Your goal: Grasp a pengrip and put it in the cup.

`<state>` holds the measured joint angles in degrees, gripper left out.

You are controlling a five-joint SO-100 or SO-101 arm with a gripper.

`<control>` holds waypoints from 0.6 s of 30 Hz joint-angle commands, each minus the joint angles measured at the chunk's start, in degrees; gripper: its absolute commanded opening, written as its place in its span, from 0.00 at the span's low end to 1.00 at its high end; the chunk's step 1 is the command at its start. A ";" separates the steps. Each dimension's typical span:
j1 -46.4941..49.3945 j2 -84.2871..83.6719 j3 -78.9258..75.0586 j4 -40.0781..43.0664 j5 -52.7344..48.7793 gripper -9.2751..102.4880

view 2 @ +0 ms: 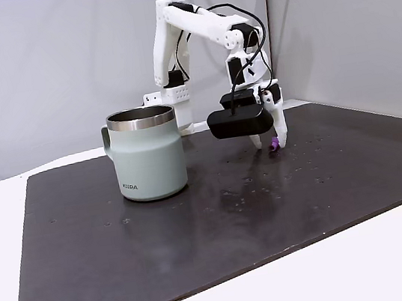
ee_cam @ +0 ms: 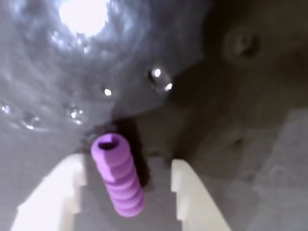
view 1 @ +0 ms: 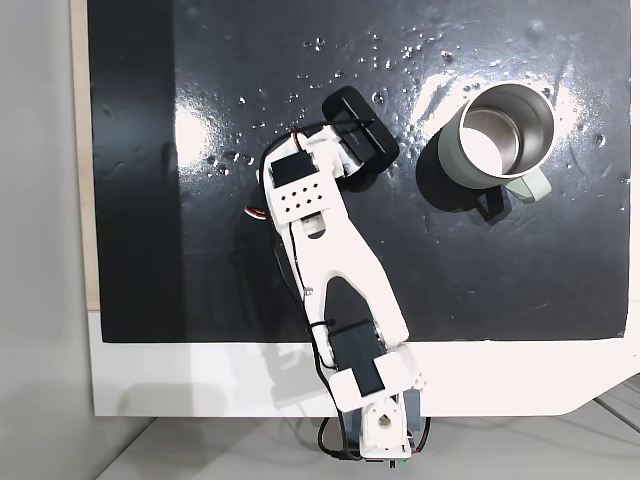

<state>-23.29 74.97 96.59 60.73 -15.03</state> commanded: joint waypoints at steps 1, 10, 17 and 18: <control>-0.09 -0.53 -2.99 1.14 -0.53 0.21; 0.70 -2.29 -4.04 2.02 -1.76 0.08; 1.23 0.88 -4.66 4.13 -1.85 0.08; 1.32 1.76 -5.10 5.01 -1.85 0.08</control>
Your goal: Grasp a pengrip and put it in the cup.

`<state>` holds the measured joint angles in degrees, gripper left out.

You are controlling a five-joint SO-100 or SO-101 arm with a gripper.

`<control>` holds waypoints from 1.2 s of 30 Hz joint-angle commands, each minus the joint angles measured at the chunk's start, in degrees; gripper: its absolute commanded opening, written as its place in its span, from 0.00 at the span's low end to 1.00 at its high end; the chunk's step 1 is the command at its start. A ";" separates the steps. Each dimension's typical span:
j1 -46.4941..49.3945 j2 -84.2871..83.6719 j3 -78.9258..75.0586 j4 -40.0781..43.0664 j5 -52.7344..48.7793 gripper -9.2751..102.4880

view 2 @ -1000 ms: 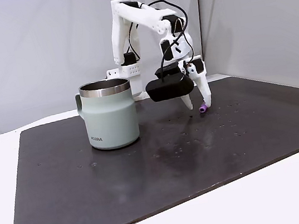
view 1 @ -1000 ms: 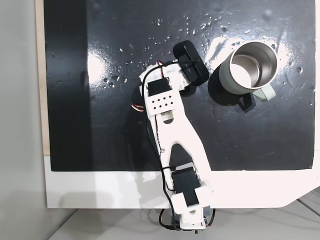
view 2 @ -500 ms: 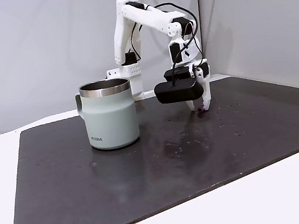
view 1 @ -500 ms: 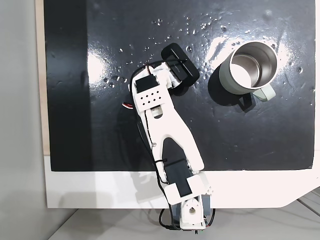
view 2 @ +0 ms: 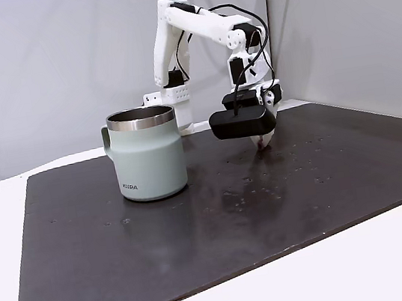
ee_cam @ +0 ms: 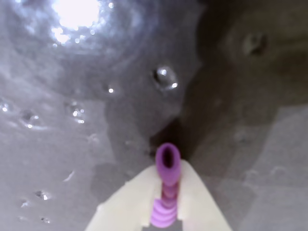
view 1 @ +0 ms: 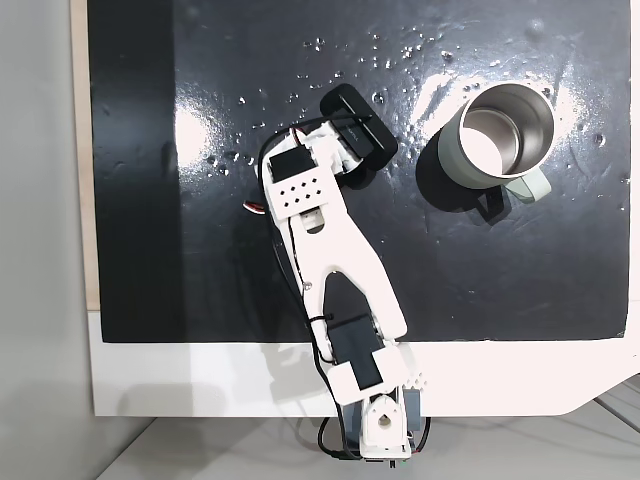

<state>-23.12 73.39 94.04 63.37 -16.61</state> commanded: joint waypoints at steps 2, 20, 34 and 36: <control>1.41 5.54 -3.16 4.13 -0.26 0.08; 16.96 18.90 -19.51 25.40 -5.19 0.08; 32.52 8.26 -52.03 37.53 -14.06 0.08; 34.72 4.75 -57.57 39.20 -15.56 0.08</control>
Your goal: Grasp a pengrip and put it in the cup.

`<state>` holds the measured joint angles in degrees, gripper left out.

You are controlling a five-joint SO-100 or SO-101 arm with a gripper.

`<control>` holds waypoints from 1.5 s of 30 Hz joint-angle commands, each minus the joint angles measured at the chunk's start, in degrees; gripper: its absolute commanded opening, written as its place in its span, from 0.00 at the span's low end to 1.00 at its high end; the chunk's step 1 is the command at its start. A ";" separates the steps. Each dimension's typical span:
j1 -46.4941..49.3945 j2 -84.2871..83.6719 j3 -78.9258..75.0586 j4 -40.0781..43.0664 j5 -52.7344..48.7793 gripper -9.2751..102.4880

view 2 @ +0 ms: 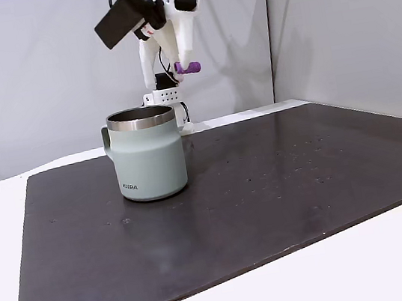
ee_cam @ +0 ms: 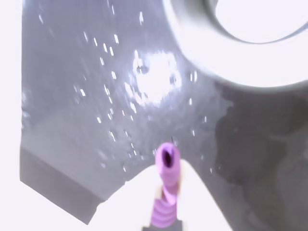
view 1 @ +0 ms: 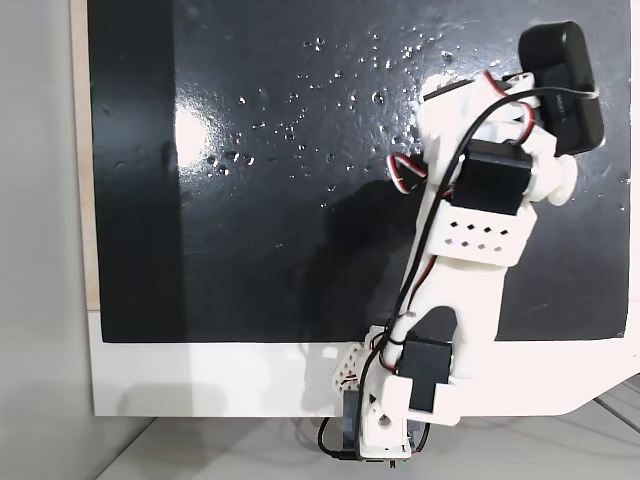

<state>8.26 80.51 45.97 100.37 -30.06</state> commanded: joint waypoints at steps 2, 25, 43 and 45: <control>5.19 -5.89 -14.68 3.69 -3.60 0.08; 15.82 -18.02 -24.96 3.78 -14.50 0.18; 16.35 -18.28 -25.75 3.87 -15.47 0.30; 16.35 -18.28 -25.75 3.87 -15.47 0.30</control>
